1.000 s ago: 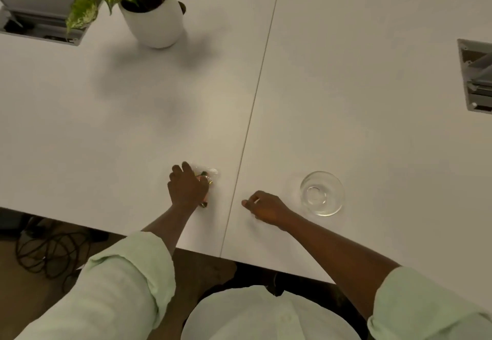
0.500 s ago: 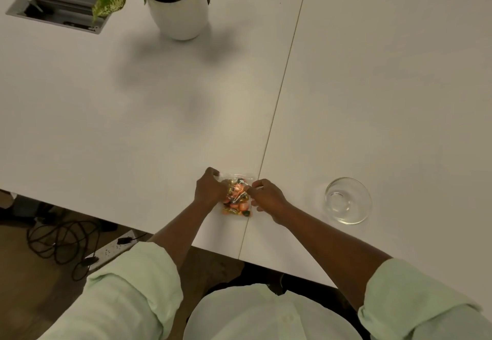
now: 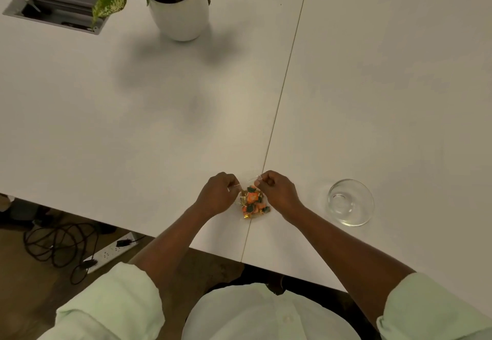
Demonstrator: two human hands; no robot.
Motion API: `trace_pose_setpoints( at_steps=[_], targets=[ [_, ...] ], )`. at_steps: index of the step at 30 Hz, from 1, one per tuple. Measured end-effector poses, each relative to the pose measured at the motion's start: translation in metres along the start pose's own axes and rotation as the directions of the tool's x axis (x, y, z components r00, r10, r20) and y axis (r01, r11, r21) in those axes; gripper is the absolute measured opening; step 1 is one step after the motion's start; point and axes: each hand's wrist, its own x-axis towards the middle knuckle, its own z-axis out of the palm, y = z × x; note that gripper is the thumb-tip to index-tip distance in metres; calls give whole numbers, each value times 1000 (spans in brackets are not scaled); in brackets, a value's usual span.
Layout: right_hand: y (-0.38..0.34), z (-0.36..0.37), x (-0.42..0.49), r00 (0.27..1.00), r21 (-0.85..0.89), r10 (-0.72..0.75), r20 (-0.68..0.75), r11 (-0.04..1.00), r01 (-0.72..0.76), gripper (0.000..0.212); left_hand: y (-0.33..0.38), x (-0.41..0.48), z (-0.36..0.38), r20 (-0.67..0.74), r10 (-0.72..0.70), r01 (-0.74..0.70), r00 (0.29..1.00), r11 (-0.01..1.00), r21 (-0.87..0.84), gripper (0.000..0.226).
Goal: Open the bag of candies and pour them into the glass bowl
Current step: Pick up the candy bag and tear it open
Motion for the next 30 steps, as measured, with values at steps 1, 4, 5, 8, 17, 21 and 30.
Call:
trace_pose_setpoints(
  at_steps=[1,4,5,8,17,21,30],
  targets=[
    [-3,-3,-1,998,-56,-58,29,997,60,12,2,0,-1,-5,38,-38,999,999,17,13],
    [-6,-11,0,965,-228,-248,90,938,262,9,12,-2,-6,9,60,-60,998,998,7,13],
    [-8,-13,0,956,-252,-280,84,923,292,8,16,-2,-8,21,43,-43,999,999,-8,12],
    [-13,-20,-3,943,-256,-331,15,911,324,12,24,-4,-10,44,-53,58,998,990,-126,8],
    [-14,-19,-25,999,24,33,42,999,-34,21,43,-18,6,169,-260,310,951,769,-559,10],
    [-14,-17,-32,975,249,159,158,949,-195,31,47,-22,15,137,-285,311,949,765,-564,12],
    [-11,-29,-34,969,297,196,151,926,-234,25,58,-24,33,45,-336,303,941,773,-558,9]
  ],
)
